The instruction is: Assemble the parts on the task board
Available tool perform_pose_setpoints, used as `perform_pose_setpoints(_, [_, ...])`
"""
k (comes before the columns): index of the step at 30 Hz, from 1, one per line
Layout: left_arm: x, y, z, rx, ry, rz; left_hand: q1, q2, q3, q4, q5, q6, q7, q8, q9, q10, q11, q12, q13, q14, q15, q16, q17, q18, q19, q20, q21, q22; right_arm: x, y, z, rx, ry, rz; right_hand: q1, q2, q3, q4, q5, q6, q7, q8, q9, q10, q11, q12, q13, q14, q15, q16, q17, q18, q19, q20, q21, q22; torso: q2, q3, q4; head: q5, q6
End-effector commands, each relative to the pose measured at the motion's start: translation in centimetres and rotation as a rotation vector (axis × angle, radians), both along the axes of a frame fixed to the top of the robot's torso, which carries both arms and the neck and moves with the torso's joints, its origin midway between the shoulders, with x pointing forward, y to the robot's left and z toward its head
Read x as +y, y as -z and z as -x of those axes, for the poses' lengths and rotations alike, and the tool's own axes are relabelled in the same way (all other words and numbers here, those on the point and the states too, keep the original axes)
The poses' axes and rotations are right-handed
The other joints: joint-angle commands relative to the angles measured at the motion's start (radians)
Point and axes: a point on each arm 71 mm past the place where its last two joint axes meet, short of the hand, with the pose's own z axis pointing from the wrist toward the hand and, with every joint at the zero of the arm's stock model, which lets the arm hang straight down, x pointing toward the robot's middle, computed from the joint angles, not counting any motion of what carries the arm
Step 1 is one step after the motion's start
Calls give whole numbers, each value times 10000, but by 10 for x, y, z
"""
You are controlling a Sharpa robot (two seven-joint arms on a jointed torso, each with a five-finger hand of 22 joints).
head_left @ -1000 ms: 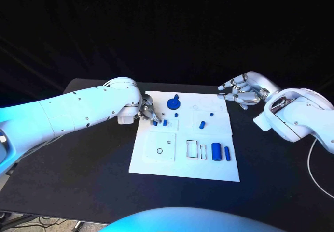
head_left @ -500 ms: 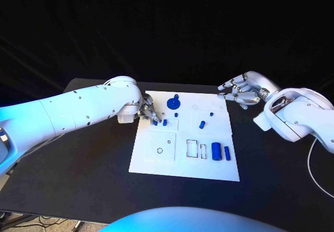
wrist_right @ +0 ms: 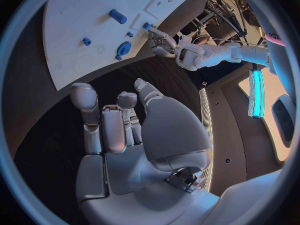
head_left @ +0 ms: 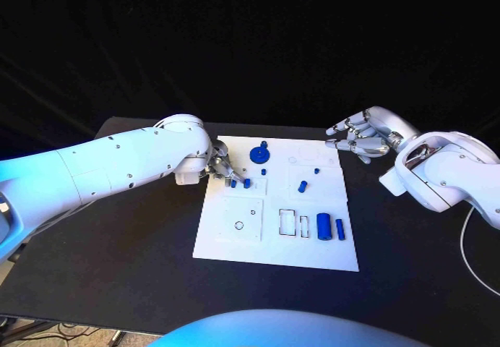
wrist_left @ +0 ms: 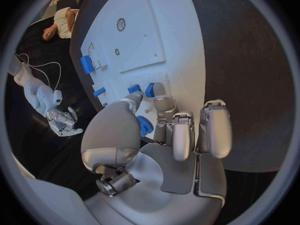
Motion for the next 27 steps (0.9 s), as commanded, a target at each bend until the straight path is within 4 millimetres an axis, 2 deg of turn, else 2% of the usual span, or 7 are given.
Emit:
perform_pose_setpoints(1, [8,2,-1,-368,-462,-162,-29,130,-240,101,-123,53,8,7,20,62,-17,12,-22,1036,-52,24,2634,-154,568,-48,14,1298,1,1,0,32,-107,69,60,-13,16,51,53,-51,4,38,2,-50,-8,-25,-10,303,21,-69,-11,203,70,-14,-47,-11,-1,-6,1,2,5])
perform_pose_setpoints(8, [12,-8,-2,-951,-794,302,16,198,-440,126,-143,22,17,-9,25,-24,-12,-144,-216,1036,-51,24,2634,-125,534,-50,-104,1203,1,1,0,44,-112,75,60,-13,16,51,53,-51,4,38,2,-50,-8,-25,-10,303,21,-69,-11,203,70,-14,-47,-11,-2,0,-5,13,25])
perform_pose_setpoints(12, [13,-21,-4,-1401,-1080,1029,322,440,-749,120,-54,-341,140,-109,30,-703,96,-1084,-1342,1036,21,24,2634,-55,434,-9,-418,957,1,1,0,53,-110,74,60,-13,16,51,53,-51,4,38,2,-50,-8,-25,-10,303,21,-69,-11,203,70,-14,-47,-11,-1,0,-3,8,40])
perform_pose_setpoints(14, [14,-29,-5,-1631,-1252,1519,636,594,-839,93,19,-644,255,-179,18,-1276,201,-1786,-2167,1036,101,24,2634,55,264,49,-910,561,1,1,0,58,-109,72,60,-13,16,51,53,-51,4,38,2,-50,-8,-25,-10,303,21,-69,-11,203,70,-14,-47,-11,-5,4,-9,6,52])
perform_pose_setpoints(20, [14,-50,-10,-2141,-1600,3617,2008,925,-696,-87,150,-1727,780,-578,-275,-2371,668,-2006,-2339,633,503,-748,1483,479,-600,370,-3073,-1101,1,1,0,68,-103,65,60,-13,16,51,53,-51,4,38,2,-50,-8,-25,-10,303,21,-69,-11,203,70,-14,-47,-11,-6,19,-3,4,98])
perform_pose_setpoints(25, [3,-53,-12,-2040,-1185,4484,3051,948,-542,-290,96,-1974,975,-486,-454,-3258,877,-1192,-1915,508,679,-834,1344,591,-914,623,-3720,-1526,2,1,0,82,-107,65,60,-13,16,51,53,-51,4,38,2,-50,-8,-25,-10,303,21,-69,-11,203,70,-14,-47,-11,7,4,-12,-45,163])
perform_pose_setpoints(27, [-3,-51,-11,-1833,-974,4544,3384,1045,-481,-350,74,-1936,963,-383,-518,-2665,834,108,-751,828,669,-298,2120,457,-580,634,-2978,-938,2,1,-1,89,-108,67,60,-13,16,51,53,-51,4,38,2,-50,-8,-25,-10,303,21,-69,-11,203,70,-14,-47,-11,1,5,-9,-58,193])
